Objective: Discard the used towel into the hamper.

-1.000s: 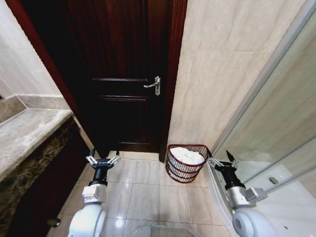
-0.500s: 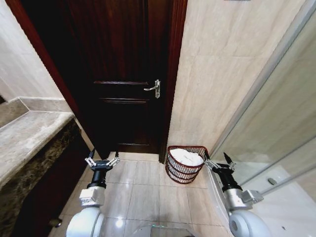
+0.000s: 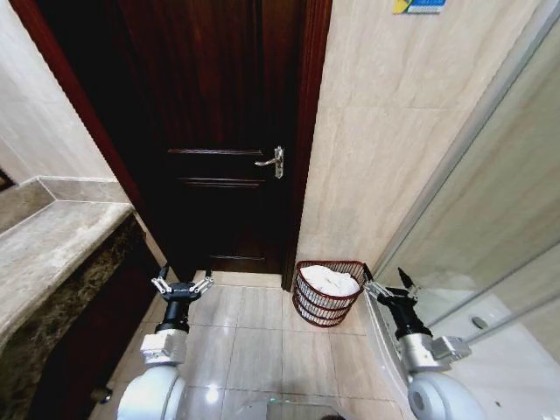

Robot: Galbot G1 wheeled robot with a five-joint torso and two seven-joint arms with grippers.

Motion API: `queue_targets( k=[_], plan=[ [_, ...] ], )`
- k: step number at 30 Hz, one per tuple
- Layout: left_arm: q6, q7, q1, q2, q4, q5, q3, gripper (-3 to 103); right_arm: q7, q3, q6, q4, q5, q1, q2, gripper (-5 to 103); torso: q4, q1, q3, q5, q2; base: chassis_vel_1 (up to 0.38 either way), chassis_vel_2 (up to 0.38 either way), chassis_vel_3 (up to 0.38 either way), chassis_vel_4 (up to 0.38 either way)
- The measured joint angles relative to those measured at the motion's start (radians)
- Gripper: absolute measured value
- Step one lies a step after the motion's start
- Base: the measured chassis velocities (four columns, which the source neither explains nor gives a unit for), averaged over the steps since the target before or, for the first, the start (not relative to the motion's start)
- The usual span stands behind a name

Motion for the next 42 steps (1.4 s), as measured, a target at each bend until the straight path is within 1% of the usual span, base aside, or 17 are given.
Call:
queue_targets(
  k=[3, 5, 7, 11, 13, 16, 21, 22, 24, 27, 32, 33, 35, 42],
  plan=[
    [0.002, 0.0, 0.0, 0.001, -0.001, -0.001, 0.0, 100, 0.0, 0.0, -0.001, 0.002, 0.0, 0.001, 0.0, 100, 0.0, 0.003, 0.003, 0.0, 0.006, 0.0, 0.0, 0.0, 0.0],
    [0.005, 0.0, -0.002, 0.004, -0.004, -0.001, 0.001, 100, 0.001, 0.003, -0.003, 0.004, 0.0, 0.002, -0.001, 100, 0.0, 0.011, 0.014, 0.0, 0.025, 0.0, 0.0, 0.0, 0.0],
    [0.006, 0.001, -0.002, 0.004, -0.004, -0.001, 0.002, 100, 0.001, 0.003, -0.003, 0.005, 0.0, 0.002, -0.001, 100, 0.0, 0.012, 0.016, 0.0, 0.029, 0.0, 0.0, 0.0, 0.0],
    [0.01, 0.001, -0.005, 0.006, -0.007, -0.001, 0.003, 100, 0.001, 0.005, -0.003, 0.006, 0.001, -0.002, 0.002, 100, 0.0, 0.024, 0.031, 0.0, 0.055, 0.0, 0.0, 0.0, 0.0],
    [0.01, 0.001, -0.005, 0.006, -0.007, -0.001, 0.003, 100, 0.001, 0.005, -0.002, 0.006, 0.001, -0.003, 0.002, 100, 0.0, 0.026, 0.033, 0.0, 0.058, 0.0, 0.0, 0.0, 0.0],
    [0.01, 0.002, -0.005, 0.005, -0.007, -0.002, 0.002, 100, 0.001, 0.006, -0.002, 0.01, 0.002, -0.003, 0.002, 100, 0.0, 0.037, 0.046, 0.0, 0.083, 0.0, 0.0, 0.0, 0.0],
    [0.009, 0.002, -0.005, 0.003, -0.007, -0.002, 0.001, 100, 0.001, 0.006, -0.004, 0.014, 0.002, -0.001, 0.001, 100, 0.0, 0.045, 0.056, 0.0, 0.101, 0.0, 0.0, 0.0, 0.0],
    [0.009, 0.002, -0.005, 0.001, -0.007, -0.002, 0.002, 100, 0.001, 0.005, -0.006, 0.015, 0.002, 0.001, 0.001, 100, 0.0, 0.049, 0.061, 0.0, 0.11, 0.0, 0.0, 0.0, 0.0],
    [0.008, 0.002, -0.005, 0.001, -0.006, -0.002, 0.002, 100, 0.001, 0.005, -0.006, 0.016, 0.002, 0.001, 0.0, 100, 0.0, 0.051, 0.062, 0.0, 0.114, 0.0, 0.0, 0.0, 0.0],
    [0.007, 0.004, -0.005, -0.001, -0.004, -0.002, 0.004, 100, 0.004, 0.006, -0.016, 0.019, 0.001, 0.002, 0.0, 100, 0.0, 0.062, 0.076, 0.0, 0.138, 0.0, 0.0, 0.0, 0.0],
    [0.006, 0.005, -0.007, -0.001, -0.002, -0.002, 0.004, 100, 0.01, 0.007, -0.027, 0.023, -0.002, -0.003, 0.001, 100, 0.0, 0.069, 0.086, 0.0, 0.155, 0.0, 0.0, 0.0, 0.0],
    [0.005, 0.015, -0.008, -0.001, -0.001, -0.002, 0.004, 100, 0.011, 0.007, -0.028, 0.025, -0.005, -0.006, 0.001, 100, 0.0, 0.075, 0.093, 0.0, 0.167, 0.0, 0.0, 0.0, 0.0],
    [0.005, 0.017, -0.008, -0.001, -0.001, -0.002, 0.003, 100, 0.011, 0.007, -0.028, 0.025, -0.005, -0.006, 0.001, 100, 0.0, 0.077, 0.095, 0.0, 0.172, 0.0, 0.0, 0.0, 0.0],
    [0.001, 0.02, -0.011, -0.002, 0.005, -0.002, 0.003, 100, 0.011, 0.009, -0.032, 0.03, -0.008, -0.005, 0.0, 100, 0.0, 0.096, 0.117, 0.0, 0.213, 0.0, 0.0, 0.0, 0.0]
  ],
)
